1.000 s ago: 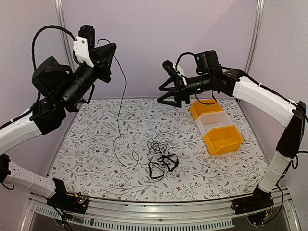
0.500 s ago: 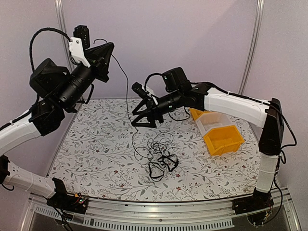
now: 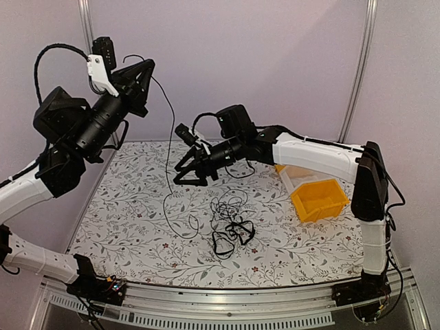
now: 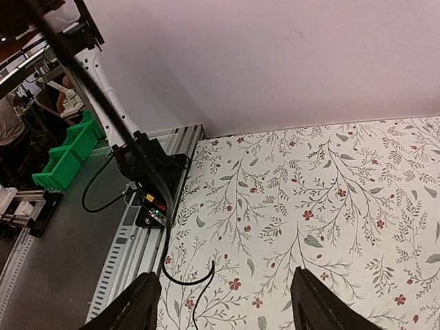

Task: Untangle the cables

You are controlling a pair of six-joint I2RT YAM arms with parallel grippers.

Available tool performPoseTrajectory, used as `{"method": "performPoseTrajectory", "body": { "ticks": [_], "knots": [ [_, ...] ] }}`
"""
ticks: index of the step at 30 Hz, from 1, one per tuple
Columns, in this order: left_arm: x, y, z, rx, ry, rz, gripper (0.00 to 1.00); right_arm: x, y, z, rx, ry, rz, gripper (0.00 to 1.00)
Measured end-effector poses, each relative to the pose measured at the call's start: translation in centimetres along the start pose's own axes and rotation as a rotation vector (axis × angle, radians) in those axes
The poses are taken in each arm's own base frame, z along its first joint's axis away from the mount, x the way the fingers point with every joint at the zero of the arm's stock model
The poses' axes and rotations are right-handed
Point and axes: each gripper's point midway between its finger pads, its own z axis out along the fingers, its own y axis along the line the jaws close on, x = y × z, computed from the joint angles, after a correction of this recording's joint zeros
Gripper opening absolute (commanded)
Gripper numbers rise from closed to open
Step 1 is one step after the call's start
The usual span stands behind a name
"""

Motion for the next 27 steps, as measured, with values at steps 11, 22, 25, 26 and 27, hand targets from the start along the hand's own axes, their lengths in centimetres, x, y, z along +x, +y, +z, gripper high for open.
{"method": "performPoseTrajectory", "body": {
  "ticks": [11, 22, 25, 26, 27],
  "knots": [
    [-0.1, 0.2, -0.5, -0.001, -0.003, -0.021, 0.0, -0.7, 1.3, 0.7, -0.087, -0.02, 0.018, 0.62],
    [0.1, 0.4, -0.8, -0.004, 0.0, -0.027, 0.0, -1.6, 3.2, 0.7, -0.204, -0.051, 0.045, 0.05],
    [0.4, 0.6, -1.1, -0.016, 0.003, -0.019, 0.0, -1.4, 3.1, 0.9, -0.215, -0.05, 0.06, 0.0],
    [0.6, 0.8, -1.2, -0.027, 0.005, -0.012, 0.0, -1.3, 3.1, 0.9, -0.214, -0.047, 0.065, 0.0],
    [0.9, 1.1, -1.3, -0.04, 0.006, -0.007, 0.0, -1.2, 3.1, 0.9, -0.214, -0.046, 0.066, 0.0]
  ]
}}
